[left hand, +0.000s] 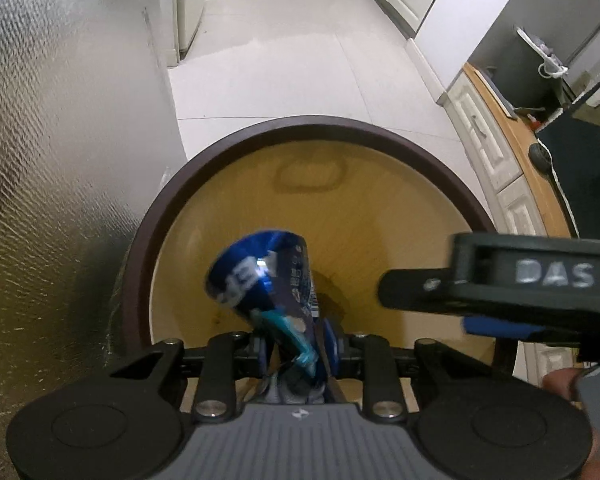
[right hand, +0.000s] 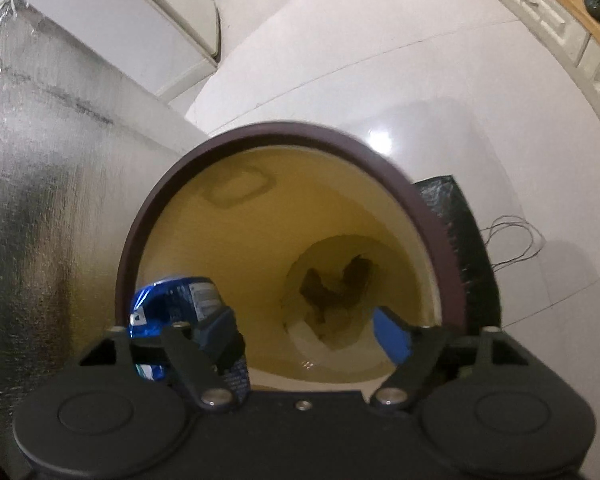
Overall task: Collect trash
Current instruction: 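Open the right tool to drop the paper bag while the left drops the can, then withdraw both open tools from the bin back toward the table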
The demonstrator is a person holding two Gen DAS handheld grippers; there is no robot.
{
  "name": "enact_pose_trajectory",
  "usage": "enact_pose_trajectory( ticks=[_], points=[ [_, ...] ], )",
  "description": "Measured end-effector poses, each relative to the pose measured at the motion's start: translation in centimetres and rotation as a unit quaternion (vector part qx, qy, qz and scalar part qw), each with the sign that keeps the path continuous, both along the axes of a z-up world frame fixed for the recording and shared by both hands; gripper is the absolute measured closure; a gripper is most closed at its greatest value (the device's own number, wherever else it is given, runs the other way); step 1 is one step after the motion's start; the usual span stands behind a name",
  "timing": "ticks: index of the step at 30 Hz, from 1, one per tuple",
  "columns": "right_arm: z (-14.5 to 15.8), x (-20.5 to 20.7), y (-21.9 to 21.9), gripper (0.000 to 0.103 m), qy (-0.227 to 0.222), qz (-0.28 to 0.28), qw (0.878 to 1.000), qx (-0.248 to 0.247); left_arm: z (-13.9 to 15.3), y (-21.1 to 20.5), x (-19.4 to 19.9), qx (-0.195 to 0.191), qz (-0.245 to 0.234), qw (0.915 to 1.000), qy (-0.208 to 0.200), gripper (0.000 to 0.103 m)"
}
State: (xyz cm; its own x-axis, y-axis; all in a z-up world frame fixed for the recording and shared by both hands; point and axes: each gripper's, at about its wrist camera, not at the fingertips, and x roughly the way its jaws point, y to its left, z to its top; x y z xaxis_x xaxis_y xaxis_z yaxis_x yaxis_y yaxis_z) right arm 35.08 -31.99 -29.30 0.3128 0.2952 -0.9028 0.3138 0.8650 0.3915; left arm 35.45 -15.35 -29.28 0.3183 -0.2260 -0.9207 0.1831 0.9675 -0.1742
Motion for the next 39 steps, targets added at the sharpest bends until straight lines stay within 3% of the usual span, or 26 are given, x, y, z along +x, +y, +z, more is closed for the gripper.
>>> enact_pose_trajectory(
  ticks=[4, 10, 22, 31, 39],
  points=[
    [0.5, -0.4, -1.3, 0.017, -0.009, -0.013, 1.0, 0.008, 0.5, 0.3, 0.0, 0.009, 0.012, 0.9999, -0.005, 0.037],
    [1.4, -1.6, -1.7, 0.016, -0.019, -0.003, 1.0, 0.011, 1.5, 0.2, -0.6, 0.028, 0.018, 0.9995, -0.005, 0.025],
    [5.2, -3.5, -0.6, 0.003, -0.065, 0.038, 0.997, -0.029, 4.5, 0.9, -3.0, 0.048, 0.009, 0.9987, -0.016, 0.012],
    [7.5, -6.0, 0.4, 0.0, -0.084, 0.066, 0.991, -0.076, 6.3, 2.4, -4.6, 0.054, 0.032, 0.9978, -0.022, 0.003],
    [8.6, -8.1, 0.1, 0.0, -0.091, 0.073, 0.986, -0.116, 7.3, 3.3, -6.2, 0.062, 0.045, 0.9968, -0.025, 0.001]
  ],
)
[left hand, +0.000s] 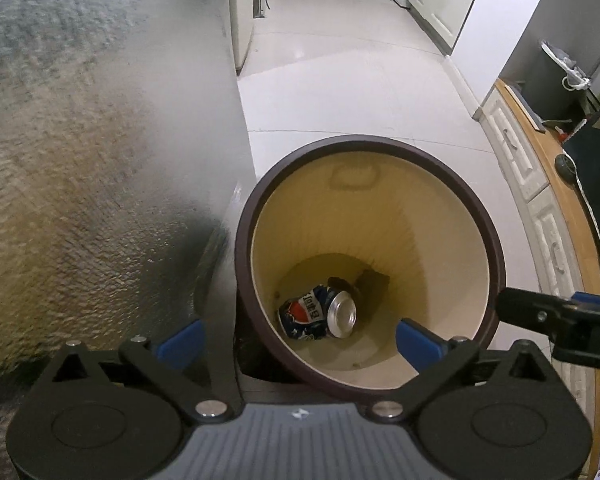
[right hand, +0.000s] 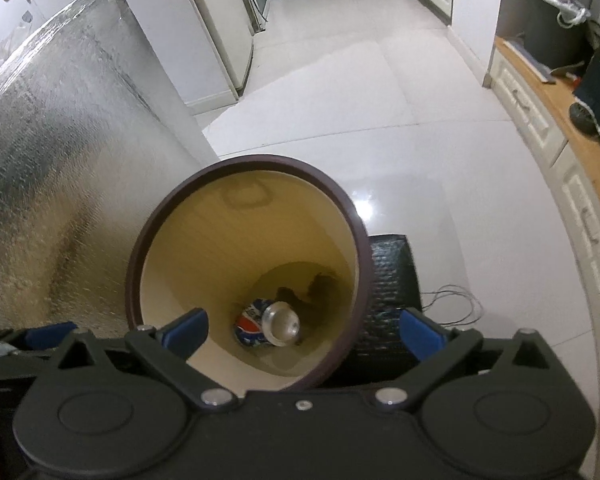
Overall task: Collect trash
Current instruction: 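Withdraw both open tools from the bin back toward the table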
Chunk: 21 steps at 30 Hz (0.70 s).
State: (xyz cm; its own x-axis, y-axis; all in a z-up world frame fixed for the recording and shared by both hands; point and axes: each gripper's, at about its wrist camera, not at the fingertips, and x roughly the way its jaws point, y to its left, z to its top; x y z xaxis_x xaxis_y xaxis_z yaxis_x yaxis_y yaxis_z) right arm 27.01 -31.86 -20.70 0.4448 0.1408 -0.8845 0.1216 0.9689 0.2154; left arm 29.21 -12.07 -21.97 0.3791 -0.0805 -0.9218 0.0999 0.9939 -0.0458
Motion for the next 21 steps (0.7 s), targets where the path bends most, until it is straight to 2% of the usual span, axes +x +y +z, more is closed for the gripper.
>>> enact_pose_trajectory(
  ticks=[7, 21],
  points=[
    [0.6, -1.6, -0.5, 0.0, -0.01, 0.002, 1.0, -0.022, 1.1, 0.6, -1.4, 0.001, -0.001, 0.9999, -0.011, 0.0],
    [2.1, -6.0, -1.5, 0.0, -0.036, -0.013, 0.998, -0.04, 3.7, 0.2, -4.4, -0.006, -0.033, 0.9987, -0.039, 0.0]
  ],
)
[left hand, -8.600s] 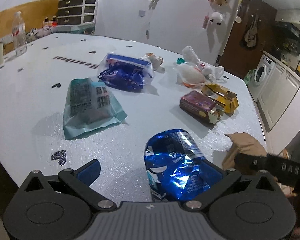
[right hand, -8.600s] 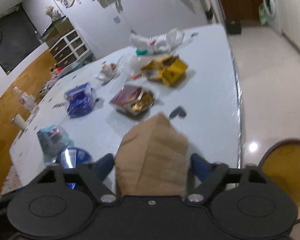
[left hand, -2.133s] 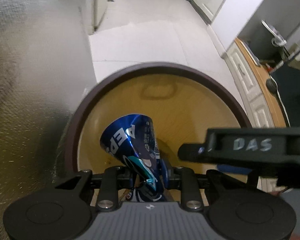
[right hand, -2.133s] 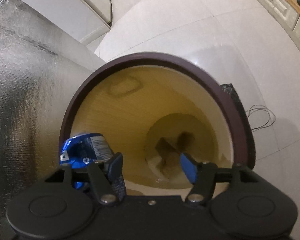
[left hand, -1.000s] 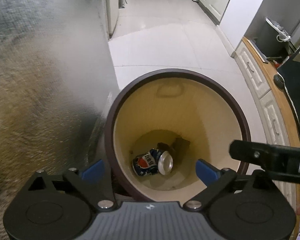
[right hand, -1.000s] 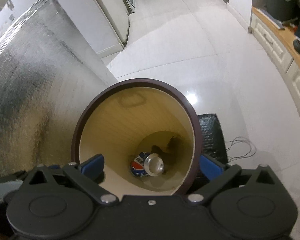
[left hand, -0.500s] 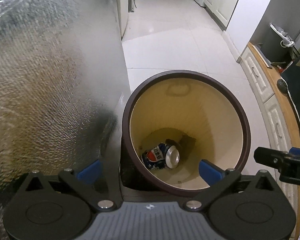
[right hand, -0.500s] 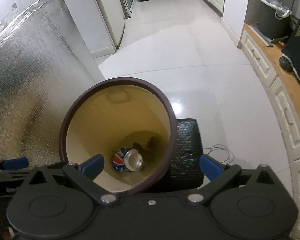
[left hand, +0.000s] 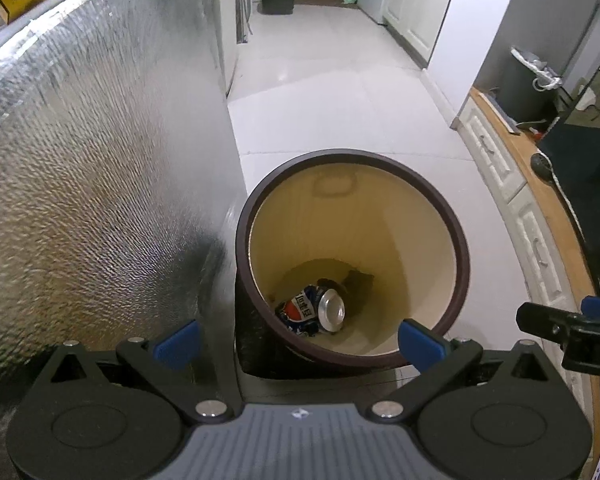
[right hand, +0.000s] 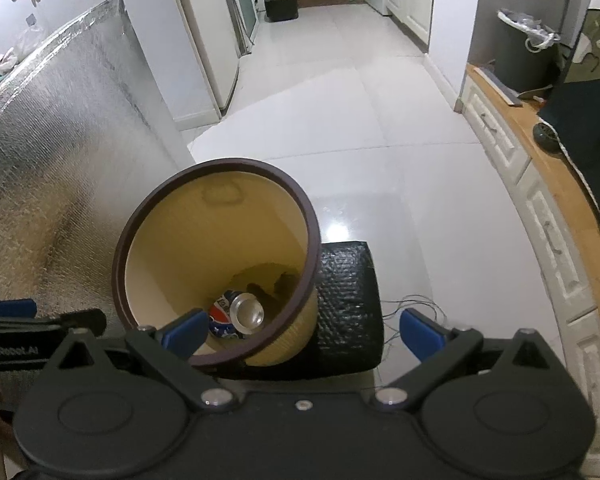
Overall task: Collect trash
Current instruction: 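Withdraw both open tools from the bin back toward the table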
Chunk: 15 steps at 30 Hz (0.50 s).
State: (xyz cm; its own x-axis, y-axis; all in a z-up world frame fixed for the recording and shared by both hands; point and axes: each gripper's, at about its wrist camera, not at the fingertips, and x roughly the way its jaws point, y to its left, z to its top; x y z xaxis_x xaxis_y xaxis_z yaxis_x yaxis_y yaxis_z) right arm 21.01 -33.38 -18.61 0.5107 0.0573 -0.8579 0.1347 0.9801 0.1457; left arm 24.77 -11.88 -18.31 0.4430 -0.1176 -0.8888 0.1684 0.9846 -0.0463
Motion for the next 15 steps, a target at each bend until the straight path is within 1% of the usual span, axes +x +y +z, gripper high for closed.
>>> enact_pose_trajectory(
  ticks=[6, 15],
  points=[
    [1.0, -2.5, -0.9, 0.0, -0.019, -0.018, 1.0, 0.0, 2.0, -0.5, -2.0, -0.003, -0.02, 0.9994, -0.029, 0.0],
    [3.6, -5.6, -1.7, 0.0, -0.061, -0.034, 0.998, -0.003, 6.3, -0.8, -4.9, -0.019, -0.038, 0.9953, -0.087, 0.0]
  ],
)
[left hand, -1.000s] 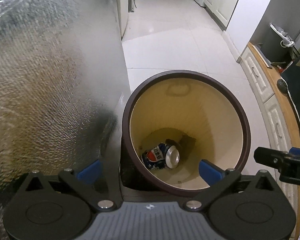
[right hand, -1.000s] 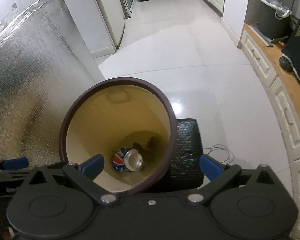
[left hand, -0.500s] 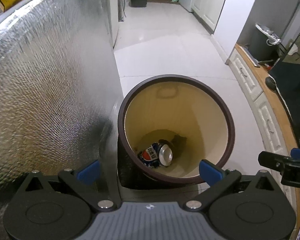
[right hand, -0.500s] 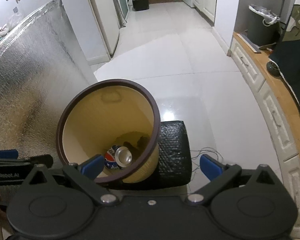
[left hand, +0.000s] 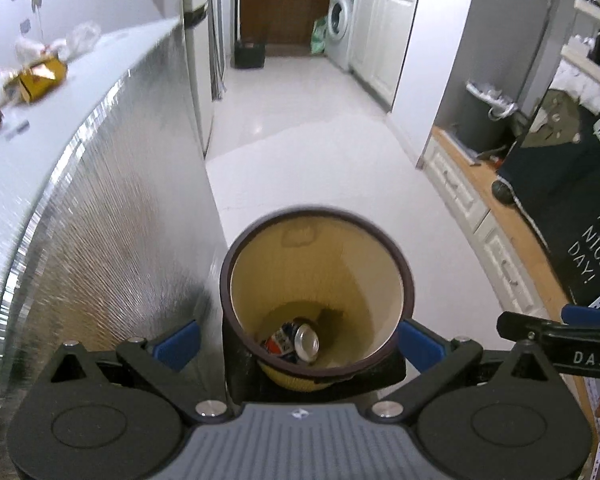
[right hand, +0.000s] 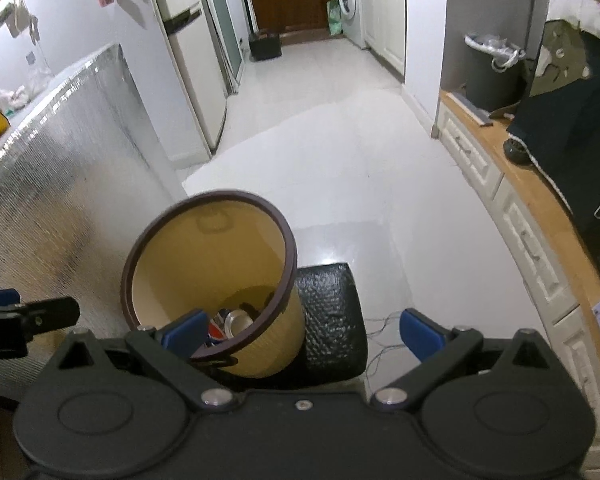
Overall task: Collect trash
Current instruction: 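Withdraw both open tools from the bin back toward the table, then grasp the red snack packet with the right tool while the left grasps the teal bag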
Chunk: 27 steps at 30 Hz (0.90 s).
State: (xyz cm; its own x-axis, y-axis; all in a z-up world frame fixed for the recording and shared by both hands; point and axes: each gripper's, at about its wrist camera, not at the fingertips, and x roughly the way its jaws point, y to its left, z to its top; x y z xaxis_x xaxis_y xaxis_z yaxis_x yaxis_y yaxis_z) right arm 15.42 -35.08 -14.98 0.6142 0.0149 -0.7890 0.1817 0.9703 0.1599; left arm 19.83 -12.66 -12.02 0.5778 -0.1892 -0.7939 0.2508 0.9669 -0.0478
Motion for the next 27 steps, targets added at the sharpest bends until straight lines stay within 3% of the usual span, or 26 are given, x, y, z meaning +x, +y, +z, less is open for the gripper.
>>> enact_pose_trajectory(
  ticks=[7, 13, 20, 27],
  points=[
    [2.6, -1.4, 0.8, 0.0, -0.054, 0.007, 0.999, -0.004, 3.5, 0.9, -2.3, -0.004, 0.005, 0.9982, -0.06, 0.0],
    [5.6, -1.9, 2.8, 0.0, -0.118, 0.037, 0.992, -0.007, 7.0, 3.0, -4.1, -0.007, 0.028, 0.9917, -0.125, 0.0],
    [8.4, -1.6, 6.8, 0.0, -0.208, 0.099, 0.973, -0.02, 9.6, 7.5, -4.8, 0.001, 0.093, 0.9804, -0.174, 0.0],
    [9.8, 0.4, 11.9, 0.0, -0.225, 0.174, 0.959, -0.003, 11.0, 13.6, -5.0, 0.01, 0.165, 0.9664, -0.197, 0.0]
  ],
)
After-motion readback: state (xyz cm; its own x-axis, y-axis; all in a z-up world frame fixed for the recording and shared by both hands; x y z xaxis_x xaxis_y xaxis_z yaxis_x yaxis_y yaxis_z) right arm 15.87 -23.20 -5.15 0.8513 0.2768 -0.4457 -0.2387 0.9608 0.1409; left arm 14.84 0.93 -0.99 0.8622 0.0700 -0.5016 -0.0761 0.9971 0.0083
